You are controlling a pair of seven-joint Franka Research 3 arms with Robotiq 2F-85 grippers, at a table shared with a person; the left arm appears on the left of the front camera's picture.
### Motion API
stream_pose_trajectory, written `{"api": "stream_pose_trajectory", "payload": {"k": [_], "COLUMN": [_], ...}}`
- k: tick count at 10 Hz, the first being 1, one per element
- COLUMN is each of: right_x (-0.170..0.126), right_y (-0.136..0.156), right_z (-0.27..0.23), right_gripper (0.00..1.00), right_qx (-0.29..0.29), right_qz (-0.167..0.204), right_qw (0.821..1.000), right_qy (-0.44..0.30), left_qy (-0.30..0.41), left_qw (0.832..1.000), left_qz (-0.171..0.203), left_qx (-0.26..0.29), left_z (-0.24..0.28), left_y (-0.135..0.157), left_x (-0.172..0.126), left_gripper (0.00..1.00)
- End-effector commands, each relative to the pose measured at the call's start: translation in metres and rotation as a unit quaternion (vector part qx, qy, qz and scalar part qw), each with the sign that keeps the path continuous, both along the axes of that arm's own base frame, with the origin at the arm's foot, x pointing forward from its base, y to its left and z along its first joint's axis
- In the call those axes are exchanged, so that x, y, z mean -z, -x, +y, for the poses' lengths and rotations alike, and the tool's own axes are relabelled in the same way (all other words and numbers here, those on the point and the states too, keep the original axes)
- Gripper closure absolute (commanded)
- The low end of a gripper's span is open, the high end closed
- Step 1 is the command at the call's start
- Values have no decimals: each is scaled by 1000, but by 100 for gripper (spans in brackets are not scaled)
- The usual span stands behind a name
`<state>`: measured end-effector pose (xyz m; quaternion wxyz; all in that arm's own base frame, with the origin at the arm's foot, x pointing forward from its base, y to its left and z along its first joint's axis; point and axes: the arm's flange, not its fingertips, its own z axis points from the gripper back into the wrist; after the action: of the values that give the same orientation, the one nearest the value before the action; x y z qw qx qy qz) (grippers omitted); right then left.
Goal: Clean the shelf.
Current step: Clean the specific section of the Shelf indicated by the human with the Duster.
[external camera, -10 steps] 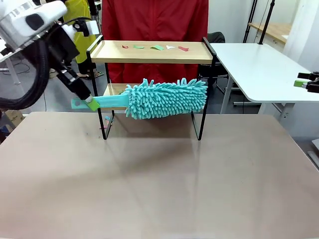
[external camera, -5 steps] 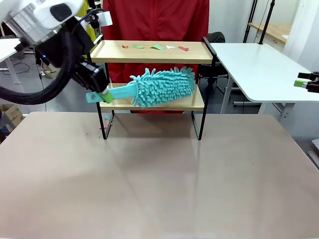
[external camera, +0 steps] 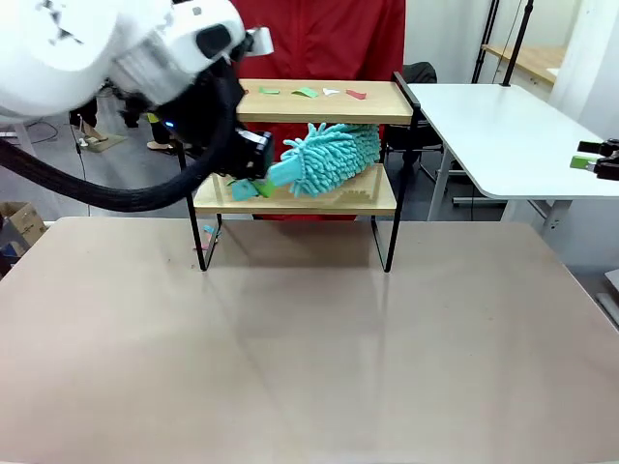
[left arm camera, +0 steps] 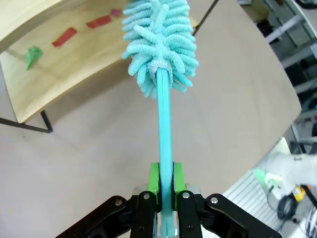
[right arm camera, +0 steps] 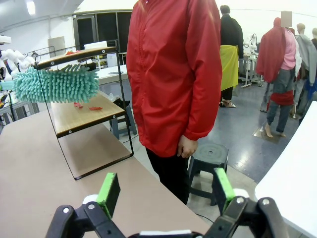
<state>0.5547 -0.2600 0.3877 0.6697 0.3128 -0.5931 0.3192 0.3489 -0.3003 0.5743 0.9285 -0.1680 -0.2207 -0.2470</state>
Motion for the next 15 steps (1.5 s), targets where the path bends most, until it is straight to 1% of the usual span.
{"api": "stream_pose_trajectory", "payload": {"k": [1,2,4,5,7,10,15], "right_x": [-2,-2,-2,-2,-2,-2,-2], "right_y": [0,0,0,0,0,0,0], "right_z": [2,2,2,2,2,2,2], "right_gripper": [0,0,0,0,0,0,0], "right_qx": [-1,-1,-1,-1,-1,-1,-1], "right_qz": [-1,-1,-1,-1,-1,-1,-1], "right_qw": [1000,1000,1000,1000,1000,1000,1000], "right_qy": [1,1,1,1,1,1,1], "left_qy": [-22,-35,-45,-45,-43,-50,-64], "left_qw": [998,996,993,992,992,987,983], "left_qz": [-5,-9,11,13,-7,-10,23], "left_qx": [-52,-82,-107,-114,-122,-154,-169], "left_z": [-36,-51,-84,-101,-126,-150,-177], "left_y": [-17,-20,-35,-43,-51,-63,-65], "left_x": [-5,-5,3,5,-2,-1,17], "left_gripper": [87,87,87,87,87,87,87]}}
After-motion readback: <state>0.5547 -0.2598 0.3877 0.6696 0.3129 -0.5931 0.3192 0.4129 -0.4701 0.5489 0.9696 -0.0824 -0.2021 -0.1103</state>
